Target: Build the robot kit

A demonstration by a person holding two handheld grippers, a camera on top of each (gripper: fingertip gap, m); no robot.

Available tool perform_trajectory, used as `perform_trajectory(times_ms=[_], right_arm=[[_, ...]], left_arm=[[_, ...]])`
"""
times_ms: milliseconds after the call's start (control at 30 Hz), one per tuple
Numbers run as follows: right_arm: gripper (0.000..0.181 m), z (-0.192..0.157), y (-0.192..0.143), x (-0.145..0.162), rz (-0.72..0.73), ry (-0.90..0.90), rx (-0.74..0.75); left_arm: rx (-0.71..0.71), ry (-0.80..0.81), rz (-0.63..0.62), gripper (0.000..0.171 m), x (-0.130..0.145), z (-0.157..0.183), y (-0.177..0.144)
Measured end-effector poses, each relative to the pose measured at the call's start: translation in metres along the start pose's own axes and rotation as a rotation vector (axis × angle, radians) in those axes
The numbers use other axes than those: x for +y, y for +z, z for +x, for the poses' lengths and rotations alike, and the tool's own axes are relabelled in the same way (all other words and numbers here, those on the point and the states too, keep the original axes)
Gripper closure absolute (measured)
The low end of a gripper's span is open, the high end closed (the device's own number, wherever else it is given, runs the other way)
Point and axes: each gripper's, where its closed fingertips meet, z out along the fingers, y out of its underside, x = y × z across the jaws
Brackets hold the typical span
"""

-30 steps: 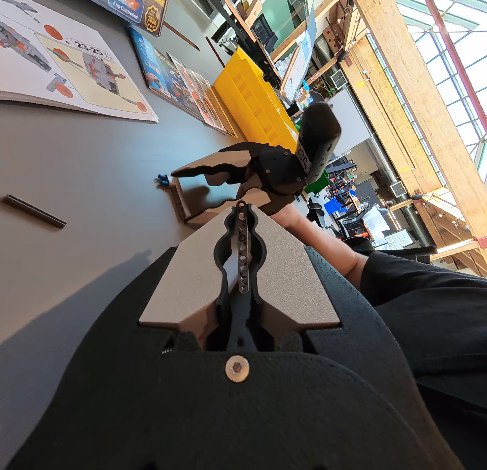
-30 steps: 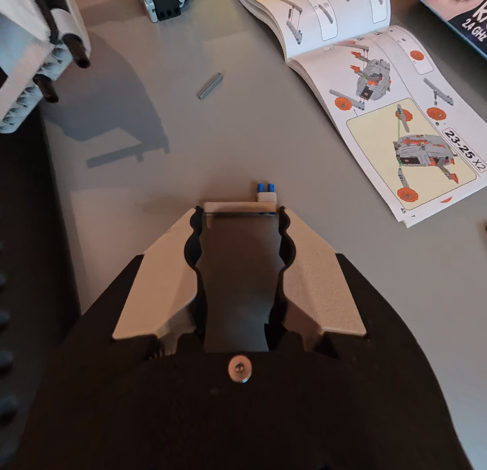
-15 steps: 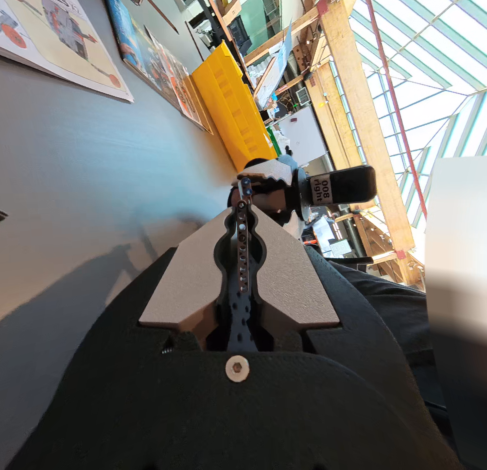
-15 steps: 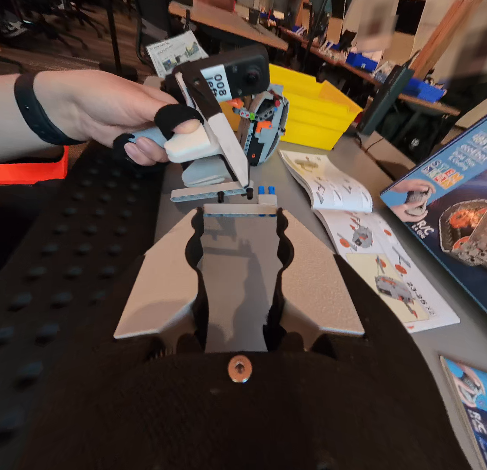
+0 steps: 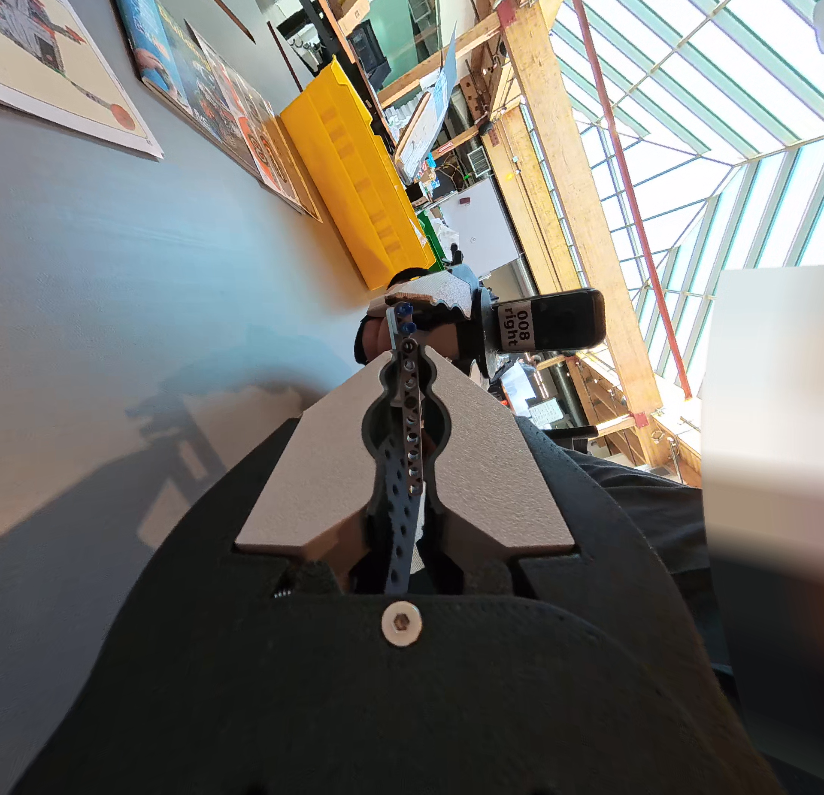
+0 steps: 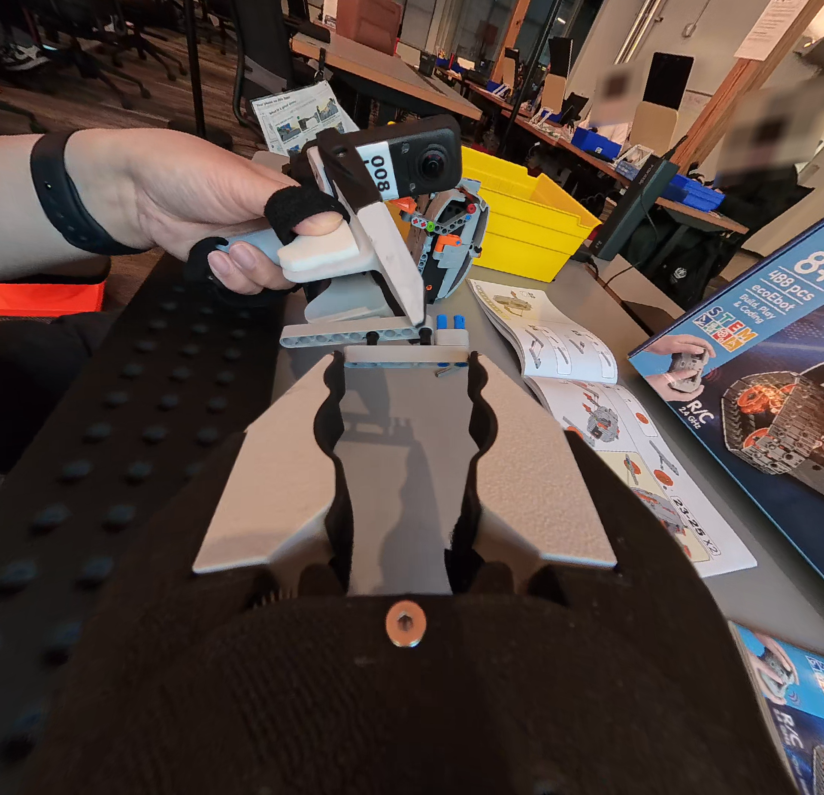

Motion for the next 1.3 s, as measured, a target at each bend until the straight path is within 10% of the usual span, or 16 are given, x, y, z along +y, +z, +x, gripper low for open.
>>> perform_trajectory(times_ms=[467,500,533,767,1300], right_arm=[[0.128,-0.002,0.004,-0.003,-0.031,-0.138,0.074],[0.133,-0.006,0.005,-0.01,0.001,-0.132,0.064],[0.181,-0.015,0.004,-0.019,0.048,-0.157,0.026],[0.181,0.031,-0.003,0.05,-0.295,-0.045,0.172],[0.169,0.021,-0.018,0.051,-0.237,0.053,0.127]], left_arm=[[-0.084,0.064,-0.002,0.166,0.003,-0.008,-0.001],[-0.092,0.07,-0.034,0.166,0.01,-0.01,0.004],[-0.066,0.059,-0.083,0.166,0.021,-0.009,0.013],[-0.084,-0.067,-0.019,0.167,0.018,-0.035,0.026],[-0.007,-0.098,-0.165,0.167,0.037,-0.031,0.034]])
